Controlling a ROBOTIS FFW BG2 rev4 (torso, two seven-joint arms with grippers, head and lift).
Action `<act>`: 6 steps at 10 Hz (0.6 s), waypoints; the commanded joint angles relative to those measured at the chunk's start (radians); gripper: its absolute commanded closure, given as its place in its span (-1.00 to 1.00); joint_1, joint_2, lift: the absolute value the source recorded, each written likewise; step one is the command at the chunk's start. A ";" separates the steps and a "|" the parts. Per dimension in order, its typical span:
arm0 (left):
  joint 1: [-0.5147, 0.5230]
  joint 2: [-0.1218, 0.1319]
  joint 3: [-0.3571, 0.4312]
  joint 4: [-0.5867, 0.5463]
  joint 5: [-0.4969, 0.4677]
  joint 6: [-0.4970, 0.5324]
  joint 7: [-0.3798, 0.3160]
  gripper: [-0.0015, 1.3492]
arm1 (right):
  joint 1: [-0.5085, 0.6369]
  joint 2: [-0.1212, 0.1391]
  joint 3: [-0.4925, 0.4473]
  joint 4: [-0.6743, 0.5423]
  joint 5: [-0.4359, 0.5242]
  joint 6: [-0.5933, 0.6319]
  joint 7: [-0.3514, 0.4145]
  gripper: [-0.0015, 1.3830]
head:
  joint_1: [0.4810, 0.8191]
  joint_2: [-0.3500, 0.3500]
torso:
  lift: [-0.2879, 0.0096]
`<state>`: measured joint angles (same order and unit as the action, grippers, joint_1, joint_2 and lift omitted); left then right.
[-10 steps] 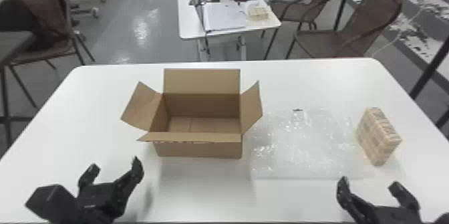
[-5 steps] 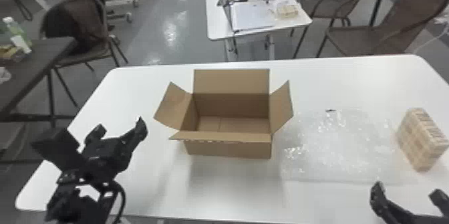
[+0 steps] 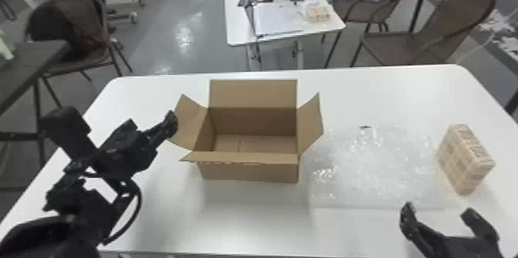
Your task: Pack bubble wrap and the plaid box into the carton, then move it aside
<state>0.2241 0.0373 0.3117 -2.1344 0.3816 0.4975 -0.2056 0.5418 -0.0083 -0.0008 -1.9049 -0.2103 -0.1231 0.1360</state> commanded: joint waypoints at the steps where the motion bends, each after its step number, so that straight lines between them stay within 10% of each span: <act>1: -0.023 0.003 0.013 0.010 0.029 0.088 -0.002 -0.72 | -0.006 -0.001 0.007 0.006 -0.004 0.003 -0.001 -0.86 | 0.27 0.37 | -0.18; 6: -0.106 0.041 -0.003 0.134 0.109 0.133 -0.041 -0.68 | -0.031 -0.001 0.013 0.015 -0.008 0.020 0.016 -0.86 | 0.27 0.34 | -0.18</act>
<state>0.1208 0.0775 0.3139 -2.0148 0.4826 0.6305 -0.2472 0.5143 -0.0092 0.0107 -1.8900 -0.2178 -0.1060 0.1511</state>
